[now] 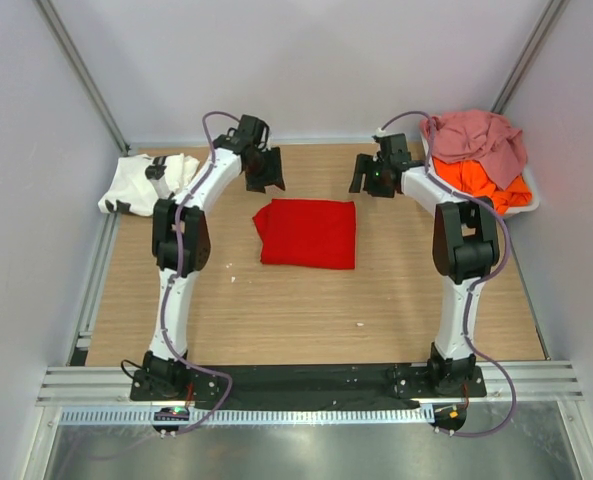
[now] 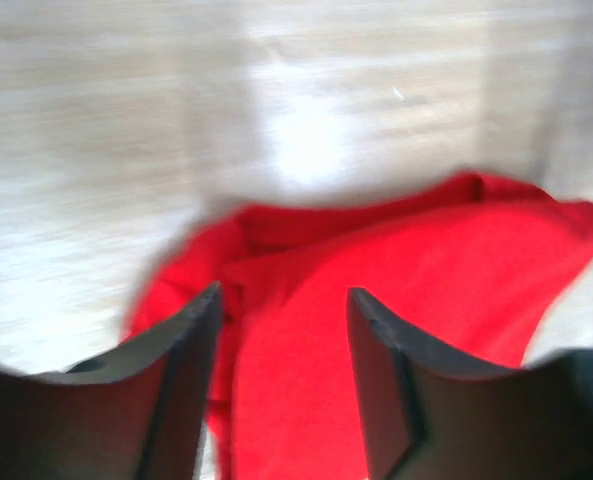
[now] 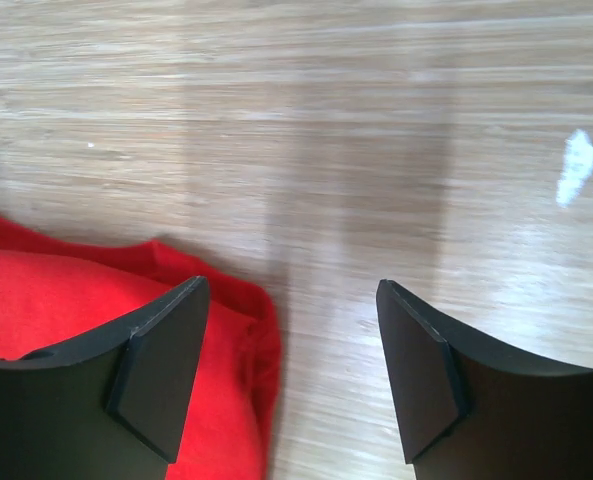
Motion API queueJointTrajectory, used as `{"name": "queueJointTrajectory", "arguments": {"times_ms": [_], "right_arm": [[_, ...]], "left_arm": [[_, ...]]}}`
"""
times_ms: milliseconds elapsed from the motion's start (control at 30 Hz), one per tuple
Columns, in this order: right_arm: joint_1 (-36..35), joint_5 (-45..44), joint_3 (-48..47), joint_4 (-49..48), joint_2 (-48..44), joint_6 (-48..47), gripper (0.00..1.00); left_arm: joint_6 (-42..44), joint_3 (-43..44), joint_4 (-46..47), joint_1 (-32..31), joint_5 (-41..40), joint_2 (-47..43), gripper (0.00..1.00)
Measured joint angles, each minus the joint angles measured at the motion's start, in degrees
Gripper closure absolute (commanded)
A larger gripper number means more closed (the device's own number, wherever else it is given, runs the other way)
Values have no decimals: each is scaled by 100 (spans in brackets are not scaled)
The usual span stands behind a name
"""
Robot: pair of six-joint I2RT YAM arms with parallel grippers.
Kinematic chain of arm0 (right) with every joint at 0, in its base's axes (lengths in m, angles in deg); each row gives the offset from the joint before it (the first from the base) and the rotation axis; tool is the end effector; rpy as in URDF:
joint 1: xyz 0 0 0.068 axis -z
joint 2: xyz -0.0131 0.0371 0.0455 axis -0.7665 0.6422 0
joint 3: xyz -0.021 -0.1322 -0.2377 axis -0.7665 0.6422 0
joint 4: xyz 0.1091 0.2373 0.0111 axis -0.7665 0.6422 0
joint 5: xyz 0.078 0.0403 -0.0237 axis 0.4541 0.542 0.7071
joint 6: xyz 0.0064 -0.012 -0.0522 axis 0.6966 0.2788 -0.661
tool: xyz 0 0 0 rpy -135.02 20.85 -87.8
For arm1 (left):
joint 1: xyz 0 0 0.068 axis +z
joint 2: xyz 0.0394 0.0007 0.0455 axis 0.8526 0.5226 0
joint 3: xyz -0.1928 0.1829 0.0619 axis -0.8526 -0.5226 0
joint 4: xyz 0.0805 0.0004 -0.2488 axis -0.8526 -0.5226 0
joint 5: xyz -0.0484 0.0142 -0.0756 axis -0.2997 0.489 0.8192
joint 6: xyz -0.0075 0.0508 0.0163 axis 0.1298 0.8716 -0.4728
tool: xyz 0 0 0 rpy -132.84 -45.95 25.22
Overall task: Fold and stack the t-shirts
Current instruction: Fold the tshirt, then neatly place the folded tshirt to the corner
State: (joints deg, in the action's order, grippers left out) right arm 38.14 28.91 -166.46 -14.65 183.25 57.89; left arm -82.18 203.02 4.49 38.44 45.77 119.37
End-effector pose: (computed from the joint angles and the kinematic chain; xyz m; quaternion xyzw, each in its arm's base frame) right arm 0.4558 0.1012 0.2020 0.0053 0.9289 0.1511 0.3381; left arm 0.4780 -0.1817 0.2296 -0.0149 0.9541 -0.1963 0.2257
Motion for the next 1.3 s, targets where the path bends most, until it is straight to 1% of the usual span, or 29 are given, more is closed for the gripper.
{"name": "queueJointTrajectory", "arguments": {"times_ms": [33, 67, 133, 167, 233, 300, 400, 500, 567, 633, 733, 900, 1100, 1200, 1233, 1300], "right_arm": [[57, 20, -46, 44, 37, 4, 26], [105, 31, -52, 96, 39, 11, 26], [173, 48, -35, 168, -26, 70, 26], [190, 55, 57, 125, -118, 107, 25], [195, 63, 426, 94, -426, 197, 25], [181, 101, 1012, 15, -918, 334, 25], [151, 284, 1952, -177, -1722, 586, 25], [39, 483, 2826, -306, -2524, 841, 25], [-127, 570, 3139, -334, -2874, 927, 25], [-323, 627, 3333, -328, -3167, 990, 24], [-549, 723, 3543, -321, -3600, 1014, 24], [-562, 737, 3705, -247, -4203, 1010, 24], [-555, 706, 3906, -212, -4328, 988, 24], [-555, 710, 4057, -192, -4315, 988, 24], [-555, 713, 4094, -195, -4308, 988, 24], [-555, 723, 4153, -195, -4275, 988, 24]], "left_arm": [[-17, 203, -129, 52, -98, 83, 34], [-39, 326, -201, 105, -221, 111, 27], [-94, 323, -271, 203, -428, 44, 19], [-101, 181, -214, 249, -540, -70, 9], [-105, -509, -17, 334, -723, -503, 1], [-114, -1307, 192, 404, -758, -1001, 0], [-133, -2441, 693, 452, -498, -1679, 0], [-144, -3150, 1318, 446, -129, -1921, 0], [-175, -3587, 1864, 442, 133, -1921, 0], [-212, -3860, 2188, 439, 343, -1814, 0], [-341, -3923, 2653, 439, 675, -1502, 0], [-540, -4059, 3480, 437, 1078, -1403, 0], [-654, -4382, 4144, 313, 1342, -1429, 7], [-730, -4592, 4398, 170, 1384, -1482, 22], [-754, -4649, 4472, 114, 1403, -1488, 37], [-848, -4756, 4575, 2, 1445, -1464, 59]]}}
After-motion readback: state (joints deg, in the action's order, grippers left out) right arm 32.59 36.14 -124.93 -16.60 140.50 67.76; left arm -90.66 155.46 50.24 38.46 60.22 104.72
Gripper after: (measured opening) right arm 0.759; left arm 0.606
